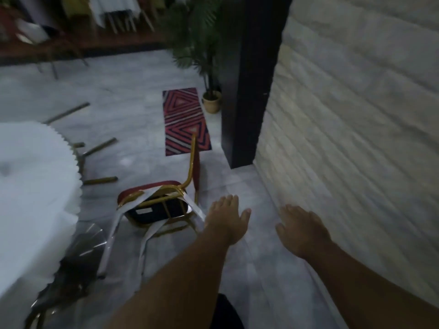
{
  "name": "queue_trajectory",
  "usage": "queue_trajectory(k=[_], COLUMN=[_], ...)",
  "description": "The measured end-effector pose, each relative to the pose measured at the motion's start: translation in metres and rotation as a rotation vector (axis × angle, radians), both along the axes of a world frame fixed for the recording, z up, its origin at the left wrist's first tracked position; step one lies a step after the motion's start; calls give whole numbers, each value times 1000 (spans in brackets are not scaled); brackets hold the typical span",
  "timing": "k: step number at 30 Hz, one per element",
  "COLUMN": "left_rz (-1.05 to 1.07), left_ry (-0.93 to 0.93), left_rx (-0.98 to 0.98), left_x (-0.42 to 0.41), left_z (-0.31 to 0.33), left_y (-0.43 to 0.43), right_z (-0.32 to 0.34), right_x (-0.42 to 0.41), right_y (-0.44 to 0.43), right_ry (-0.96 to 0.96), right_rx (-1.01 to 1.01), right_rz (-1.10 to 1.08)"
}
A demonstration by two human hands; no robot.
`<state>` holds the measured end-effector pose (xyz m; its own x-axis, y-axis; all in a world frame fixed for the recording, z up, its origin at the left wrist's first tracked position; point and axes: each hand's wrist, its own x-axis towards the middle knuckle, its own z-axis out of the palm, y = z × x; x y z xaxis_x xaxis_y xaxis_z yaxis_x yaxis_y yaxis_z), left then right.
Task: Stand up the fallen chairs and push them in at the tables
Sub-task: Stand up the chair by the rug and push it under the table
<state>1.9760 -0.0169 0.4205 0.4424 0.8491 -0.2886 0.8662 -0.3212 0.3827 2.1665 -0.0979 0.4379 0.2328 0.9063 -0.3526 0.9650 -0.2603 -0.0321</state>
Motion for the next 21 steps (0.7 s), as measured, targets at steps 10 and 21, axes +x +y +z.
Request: queue_trajectory(k=[10,21], left_rz=[205,390], left_ry=[-6,20], left_rx=[-72,-136], left_x=[61,94], left_z=[-32,-48], left_y=[175,347], right_z=[-28,-22], right_x=[50,72], right_y=[226,441], right_ry=[76,68], right_rx=[-38,-103], right_rz=[211,406])
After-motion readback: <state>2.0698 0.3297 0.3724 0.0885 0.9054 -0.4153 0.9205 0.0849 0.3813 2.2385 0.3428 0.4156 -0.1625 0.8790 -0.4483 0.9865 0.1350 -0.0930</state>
